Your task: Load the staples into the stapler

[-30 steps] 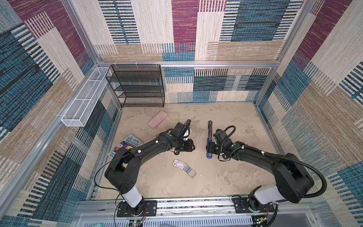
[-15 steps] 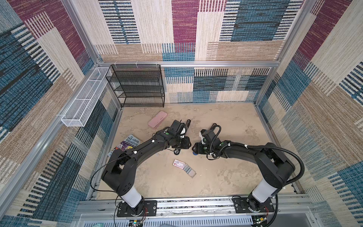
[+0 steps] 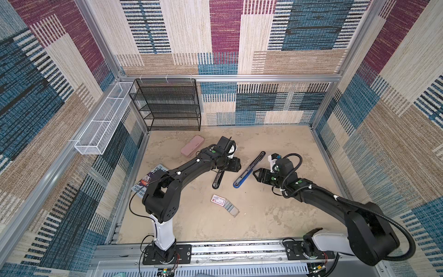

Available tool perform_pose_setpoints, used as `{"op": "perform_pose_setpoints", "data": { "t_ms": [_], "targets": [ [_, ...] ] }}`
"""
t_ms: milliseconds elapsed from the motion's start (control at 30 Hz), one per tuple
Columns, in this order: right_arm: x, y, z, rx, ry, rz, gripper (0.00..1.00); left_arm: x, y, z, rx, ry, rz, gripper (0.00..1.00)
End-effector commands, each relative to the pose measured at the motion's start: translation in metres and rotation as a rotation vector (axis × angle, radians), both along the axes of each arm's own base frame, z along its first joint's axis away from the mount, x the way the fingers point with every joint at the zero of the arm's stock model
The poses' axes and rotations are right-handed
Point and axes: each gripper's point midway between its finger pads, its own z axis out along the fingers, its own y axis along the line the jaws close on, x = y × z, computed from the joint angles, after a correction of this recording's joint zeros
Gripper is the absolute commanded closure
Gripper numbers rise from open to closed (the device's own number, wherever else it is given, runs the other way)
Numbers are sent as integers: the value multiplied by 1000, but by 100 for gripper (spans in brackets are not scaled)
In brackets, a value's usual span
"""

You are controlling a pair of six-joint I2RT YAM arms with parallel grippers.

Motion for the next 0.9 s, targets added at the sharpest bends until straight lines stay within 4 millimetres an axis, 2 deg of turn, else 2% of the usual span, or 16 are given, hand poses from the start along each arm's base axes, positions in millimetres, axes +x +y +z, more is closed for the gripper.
{"op": "perform_pose_setpoints", "data": {
  "t_ms": [0, 167, 267, 467, 667, 867],
  "targets": [
    [0, -27, 4, 18, -5, -71, 20, 8, -27, -9, 6, 3, -101, 41],
    [3, -51, 2, 30, -10, -135, 20, 34, -63, -26, 52, -30, -158, 40],
    [4, -62, -4, 60, 3, -166, 20, 46, -78, -36, 93, -49, -180, 40],
    [8, -73, -10, 86, 8, -190, 20, 64, -94, -60, 186, -83, -226, 40],
    [13, -84, -10, 119, -1, -218, 20, 70, -105, -78, 196, -74, -238, 42],
    [22, -88, -12, 185, -11, -218, 19, 62, -111, -86, 201, -69, -274, 53]
  ]
}}
